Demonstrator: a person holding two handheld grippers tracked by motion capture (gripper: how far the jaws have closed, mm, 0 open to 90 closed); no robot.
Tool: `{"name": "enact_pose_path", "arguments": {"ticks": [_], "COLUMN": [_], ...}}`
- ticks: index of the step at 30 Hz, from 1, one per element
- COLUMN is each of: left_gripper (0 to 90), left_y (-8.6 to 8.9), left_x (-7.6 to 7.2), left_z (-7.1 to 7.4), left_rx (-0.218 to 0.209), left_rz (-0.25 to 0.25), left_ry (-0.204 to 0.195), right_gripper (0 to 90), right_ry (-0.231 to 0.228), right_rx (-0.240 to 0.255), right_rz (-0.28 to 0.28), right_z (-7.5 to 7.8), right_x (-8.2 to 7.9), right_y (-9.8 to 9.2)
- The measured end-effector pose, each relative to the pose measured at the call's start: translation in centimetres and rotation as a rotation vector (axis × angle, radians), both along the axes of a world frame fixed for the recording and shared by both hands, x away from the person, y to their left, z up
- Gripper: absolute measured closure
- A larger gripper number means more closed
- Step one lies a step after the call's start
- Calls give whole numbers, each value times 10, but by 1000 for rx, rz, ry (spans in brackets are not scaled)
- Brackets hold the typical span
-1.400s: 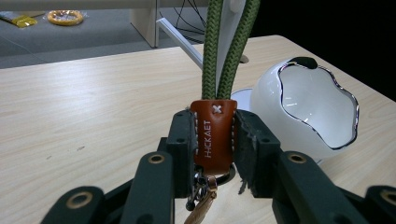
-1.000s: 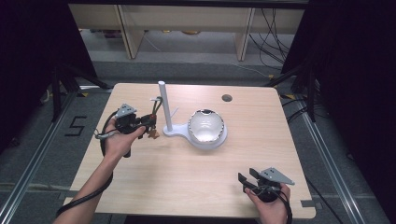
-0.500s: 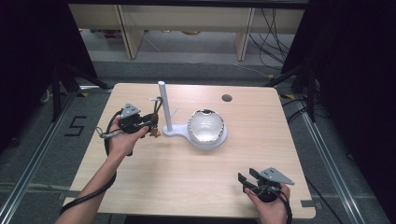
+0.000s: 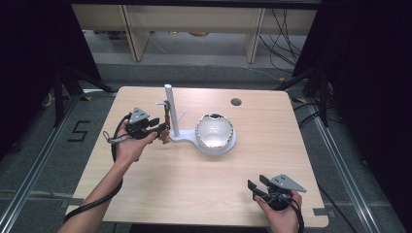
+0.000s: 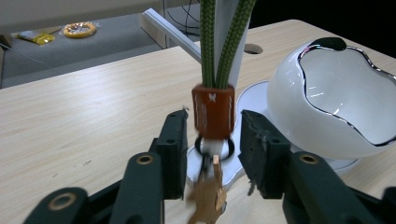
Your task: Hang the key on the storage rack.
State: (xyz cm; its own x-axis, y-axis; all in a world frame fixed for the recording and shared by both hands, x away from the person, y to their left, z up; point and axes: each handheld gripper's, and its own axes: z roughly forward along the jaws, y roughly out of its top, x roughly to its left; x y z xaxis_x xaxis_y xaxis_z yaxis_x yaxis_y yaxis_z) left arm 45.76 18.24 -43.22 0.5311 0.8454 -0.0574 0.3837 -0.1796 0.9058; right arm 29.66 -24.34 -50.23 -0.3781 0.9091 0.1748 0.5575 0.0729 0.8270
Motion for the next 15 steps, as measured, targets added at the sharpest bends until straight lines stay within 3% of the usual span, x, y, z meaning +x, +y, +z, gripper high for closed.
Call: {"name": "enact_pose_path", "arguments": {"ticks": [6,7,8,13,14,15], "left_gripper": [524,511,498,448,438,432], "left_y": [4,6,7,14,16,17], "left_x": [-5,-7,-8,-19,-22,-24], "left_z": [3,4,4,4,4,4], "left_rx": [4,10,9,13,17,18], "left_rz": [6,8,6,20,21,21], "left_ry": [-36,-39,-43,-63,-66,-68], "right_gripper": [470,470,469,466,466,465], "right_ry": [-4,-27,2,7,-25,-26], "right_rx": [-4,-7,23,26,-3,-4], "right_rz": [5,27,-5,-8,24,19], "right_z": [0,-1,0,0,-1,-1], "right_x": [0,3,0,0,2,3], "right_y": [-1,-2,1,1,-3,-2]}}
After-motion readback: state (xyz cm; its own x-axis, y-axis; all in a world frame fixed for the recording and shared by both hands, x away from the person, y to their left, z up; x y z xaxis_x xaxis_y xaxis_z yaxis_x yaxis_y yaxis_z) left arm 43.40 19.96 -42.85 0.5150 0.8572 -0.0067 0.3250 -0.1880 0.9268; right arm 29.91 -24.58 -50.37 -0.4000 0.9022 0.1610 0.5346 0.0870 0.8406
